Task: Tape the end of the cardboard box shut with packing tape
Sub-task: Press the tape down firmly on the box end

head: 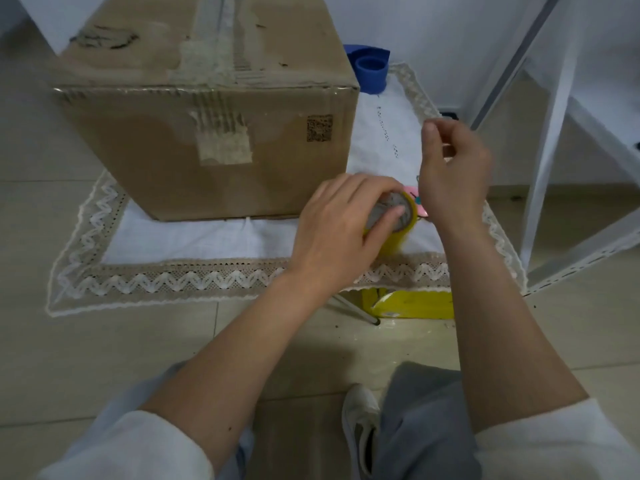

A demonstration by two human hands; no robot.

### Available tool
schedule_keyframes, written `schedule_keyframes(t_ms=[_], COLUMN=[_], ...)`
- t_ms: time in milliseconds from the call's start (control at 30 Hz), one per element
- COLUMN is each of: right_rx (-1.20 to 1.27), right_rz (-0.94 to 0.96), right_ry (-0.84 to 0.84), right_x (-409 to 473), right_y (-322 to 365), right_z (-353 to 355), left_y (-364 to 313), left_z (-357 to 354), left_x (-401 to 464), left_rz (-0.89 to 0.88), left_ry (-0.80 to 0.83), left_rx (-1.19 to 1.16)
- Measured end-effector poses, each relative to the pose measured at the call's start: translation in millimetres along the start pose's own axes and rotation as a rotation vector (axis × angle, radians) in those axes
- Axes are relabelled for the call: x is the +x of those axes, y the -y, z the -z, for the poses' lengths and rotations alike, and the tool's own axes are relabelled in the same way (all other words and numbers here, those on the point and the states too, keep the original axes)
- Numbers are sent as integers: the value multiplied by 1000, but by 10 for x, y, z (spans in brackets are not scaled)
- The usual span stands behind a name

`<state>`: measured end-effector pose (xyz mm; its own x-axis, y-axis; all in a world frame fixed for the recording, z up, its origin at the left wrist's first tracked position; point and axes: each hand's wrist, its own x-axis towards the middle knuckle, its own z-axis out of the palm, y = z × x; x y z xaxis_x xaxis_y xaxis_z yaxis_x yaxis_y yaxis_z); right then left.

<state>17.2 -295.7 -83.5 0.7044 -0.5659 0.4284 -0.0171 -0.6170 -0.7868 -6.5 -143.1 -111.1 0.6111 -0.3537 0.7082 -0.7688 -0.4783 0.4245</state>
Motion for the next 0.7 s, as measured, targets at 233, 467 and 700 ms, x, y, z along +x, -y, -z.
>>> schedule_keyframes(t_ms=[233, 467, 700], right_rx=[280, 121, -61], right_rz=[250, 672, 784], right_ry=[-241, -232, -88], right_x=[-232, -493, -503], right_y=[554, 874, 1043], right_z=[-219, -454, -737], left_y=[89, 496, 812], left_z=[452, 944, 1154], left_x=[79, 169, 206], left_rz=[-122, 2, 153], left_ry=[-429, -729, -629], left_rx=[59, 186, 241])
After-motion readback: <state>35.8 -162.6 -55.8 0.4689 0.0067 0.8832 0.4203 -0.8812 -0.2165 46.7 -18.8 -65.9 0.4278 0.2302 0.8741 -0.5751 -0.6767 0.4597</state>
